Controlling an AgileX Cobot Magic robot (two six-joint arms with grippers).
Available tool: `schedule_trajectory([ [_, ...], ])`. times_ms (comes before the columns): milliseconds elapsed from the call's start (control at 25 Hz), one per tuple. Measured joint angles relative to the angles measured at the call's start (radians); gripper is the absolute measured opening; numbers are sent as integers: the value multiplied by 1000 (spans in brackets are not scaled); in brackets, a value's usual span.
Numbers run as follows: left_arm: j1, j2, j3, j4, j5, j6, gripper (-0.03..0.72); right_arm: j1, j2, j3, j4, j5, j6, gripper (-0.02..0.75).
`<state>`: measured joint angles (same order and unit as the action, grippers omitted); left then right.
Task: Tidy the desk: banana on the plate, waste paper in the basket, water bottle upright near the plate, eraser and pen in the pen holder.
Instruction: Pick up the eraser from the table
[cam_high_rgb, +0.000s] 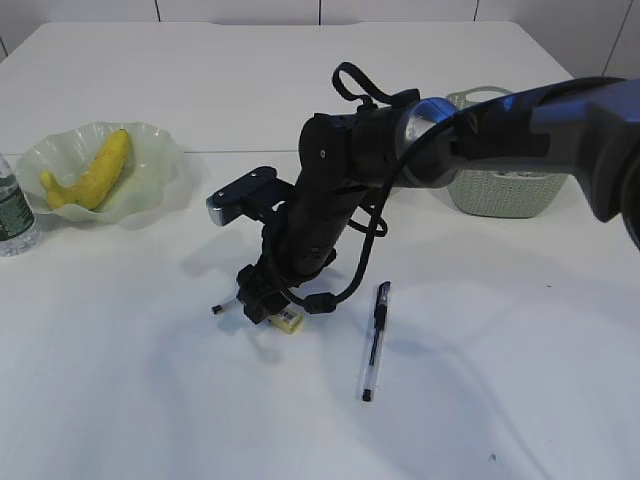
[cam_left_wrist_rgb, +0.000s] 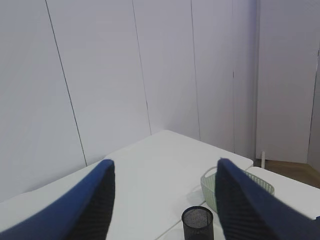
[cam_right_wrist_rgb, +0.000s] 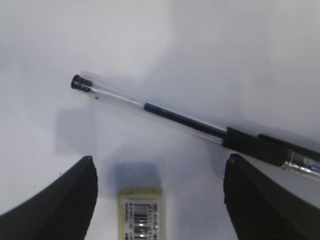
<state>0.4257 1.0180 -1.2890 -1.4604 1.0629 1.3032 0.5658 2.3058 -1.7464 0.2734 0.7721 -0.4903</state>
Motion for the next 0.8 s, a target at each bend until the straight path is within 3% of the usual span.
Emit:
schedule_trajectory([
  [400,0,0,0,-7,4,0,443,0,0,0,0,-3,39,585],
  [800,0,0,0,-13,7,0,443,0,0,0,0,89,44,585],
])
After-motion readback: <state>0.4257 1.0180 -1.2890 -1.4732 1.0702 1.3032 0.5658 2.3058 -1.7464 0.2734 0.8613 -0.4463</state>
